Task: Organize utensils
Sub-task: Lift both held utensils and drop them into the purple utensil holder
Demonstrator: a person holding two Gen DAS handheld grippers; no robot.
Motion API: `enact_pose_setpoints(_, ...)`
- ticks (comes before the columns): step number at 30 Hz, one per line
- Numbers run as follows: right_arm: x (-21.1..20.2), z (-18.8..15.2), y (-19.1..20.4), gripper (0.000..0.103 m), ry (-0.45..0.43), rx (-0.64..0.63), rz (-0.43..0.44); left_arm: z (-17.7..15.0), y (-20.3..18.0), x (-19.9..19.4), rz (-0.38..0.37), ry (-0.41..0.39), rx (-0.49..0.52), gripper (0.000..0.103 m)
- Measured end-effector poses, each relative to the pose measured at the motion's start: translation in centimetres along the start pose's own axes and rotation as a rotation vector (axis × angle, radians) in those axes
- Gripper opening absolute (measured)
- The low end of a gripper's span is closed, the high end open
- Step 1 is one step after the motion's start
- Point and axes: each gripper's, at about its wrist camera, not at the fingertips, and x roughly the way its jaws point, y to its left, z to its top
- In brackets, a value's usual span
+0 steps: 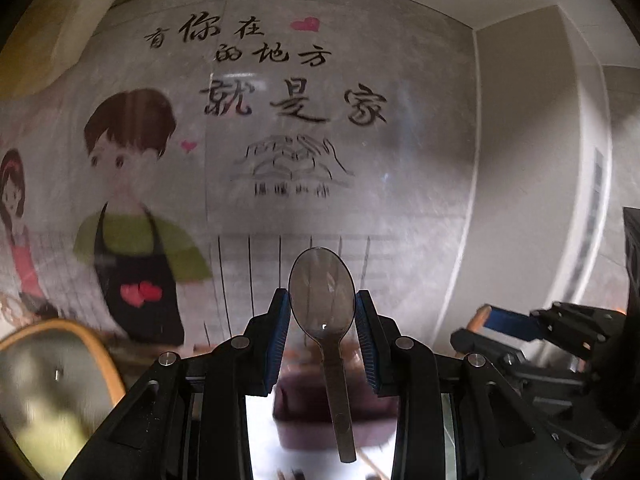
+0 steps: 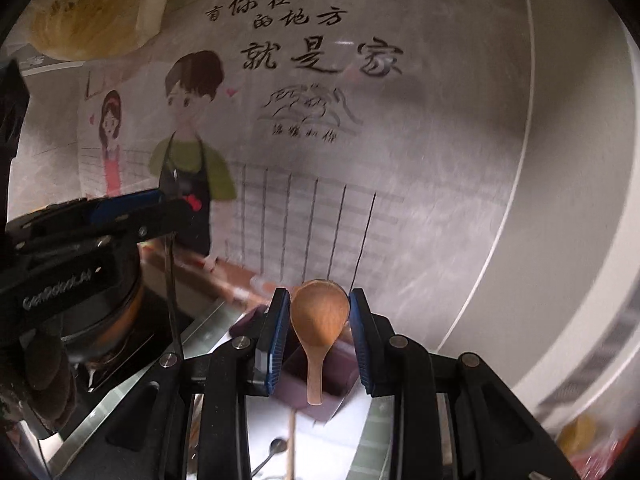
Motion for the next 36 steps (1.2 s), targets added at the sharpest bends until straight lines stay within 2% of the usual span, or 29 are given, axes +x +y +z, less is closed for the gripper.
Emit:
enact_pose_setpoints(3, 1.9, 1.3, -1.0, 0.028, 0.01, 0.02, -0.006, 0.8, 0.0, 3.0, 0.006, 0.012, 0.002, 0.034)
enact_pose_setpoints(7, 4.7, 1.4, -2.1, 0.028, 0.034, 0.05, -0.015, 0.1, 0.3, 6.2, 0.024, 0.039, 0.0, 0.034)
enact_pose_setpoints(13, 9.4, -1.0, -2.6, 0.028, 0.11, 0.09, 0.003, -3.1, 1.1, 10.0, 0.044, 0.056, -0.01, 0.034)
enact_pose_setpoints(17, 12.2, -3.0, -2.7, 0.028, 0.163, 0.121, 0.004, -5.5, 1.2, 11.9, 0.087, 0.04, 0.006, 0.034)
enact_pose_setpoints(22, 14.7, -5.4, -2.4, 0.028, 0.219, 0.135, 0.021, -9.0, 1.5, 14.3, 0.104, 0.116, 0.01, 0.034)
enact_pose_setpoints(29, 16.7, -8.3, -1.0, 0.028, 0.279, 0.128, 0.036, -13.2, 1.9, 16.5, 0.126, 0.268, -0.003, 0.035)
enact_pose_setpoints(32, 17.3, -9.2, -0.5, 0.029, 0.302, 0.118, 0.036, -14.2, 1.8, 16.7, 0.129, 0.303, -0.014, 0.045)
enact_pose_setpoints(34, 17.5, -9.8, -0.7, 0.03, 0.311, 0.125, 0.037, -14.4, 2.0, 16.4, 0.128, 0.316, -0.029, 0.056)
enact_pose_setpoints(35, 17.6, -10.0, -0.7, 0.031, 0.317, 0.131, 0.042, -14.4, 1.9, 16.2, 0.13, 0.315, -0.034, 0.057)
enact_pose_setpoints(36, 17.7, -10.1, -0.7, 0.04, 0.321, 0.136, 0.045, -14.3, 2.0, 15.9, 0.133, 0.315, -0.04, 0.06)
